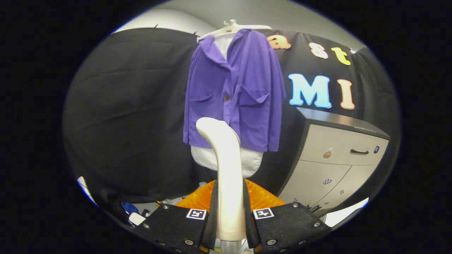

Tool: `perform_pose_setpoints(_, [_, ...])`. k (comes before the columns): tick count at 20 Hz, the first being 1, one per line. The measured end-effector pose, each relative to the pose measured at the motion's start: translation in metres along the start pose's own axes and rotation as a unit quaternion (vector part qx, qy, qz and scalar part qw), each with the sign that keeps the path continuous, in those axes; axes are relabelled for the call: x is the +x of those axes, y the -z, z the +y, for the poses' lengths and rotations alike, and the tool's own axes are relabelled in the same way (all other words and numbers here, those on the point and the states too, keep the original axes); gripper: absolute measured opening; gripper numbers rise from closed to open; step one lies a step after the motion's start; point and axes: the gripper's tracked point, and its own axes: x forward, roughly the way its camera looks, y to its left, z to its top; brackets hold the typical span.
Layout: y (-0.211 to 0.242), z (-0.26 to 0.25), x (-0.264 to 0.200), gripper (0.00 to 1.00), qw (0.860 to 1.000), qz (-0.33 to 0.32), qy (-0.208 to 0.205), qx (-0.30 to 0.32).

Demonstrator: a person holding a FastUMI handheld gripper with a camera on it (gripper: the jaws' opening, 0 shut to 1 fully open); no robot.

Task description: Iron the clothes twice with a garment steamer, once on the left side and once on the right side.

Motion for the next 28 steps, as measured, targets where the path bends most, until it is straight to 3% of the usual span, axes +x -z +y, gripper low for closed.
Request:
perform_pose_setpoints(9, [-0.099,-0.085,-0.122,0.34,0.984,-0.139,0.110,0.030])
perform_pose_setpoints(16, [-0.125,-0.121,-0.197,0.33,0.965,-0.205,0.160,0.041])
perform_pose_setpoints(22, [-0.106,-0.145,-0.237,0.34,0.958,-0.214,0.184,0.056])
perform_pose_setpoints(28, [-0.086,-0.145,-0.250,0.33,0.964,-0.195,0.168,0.073])
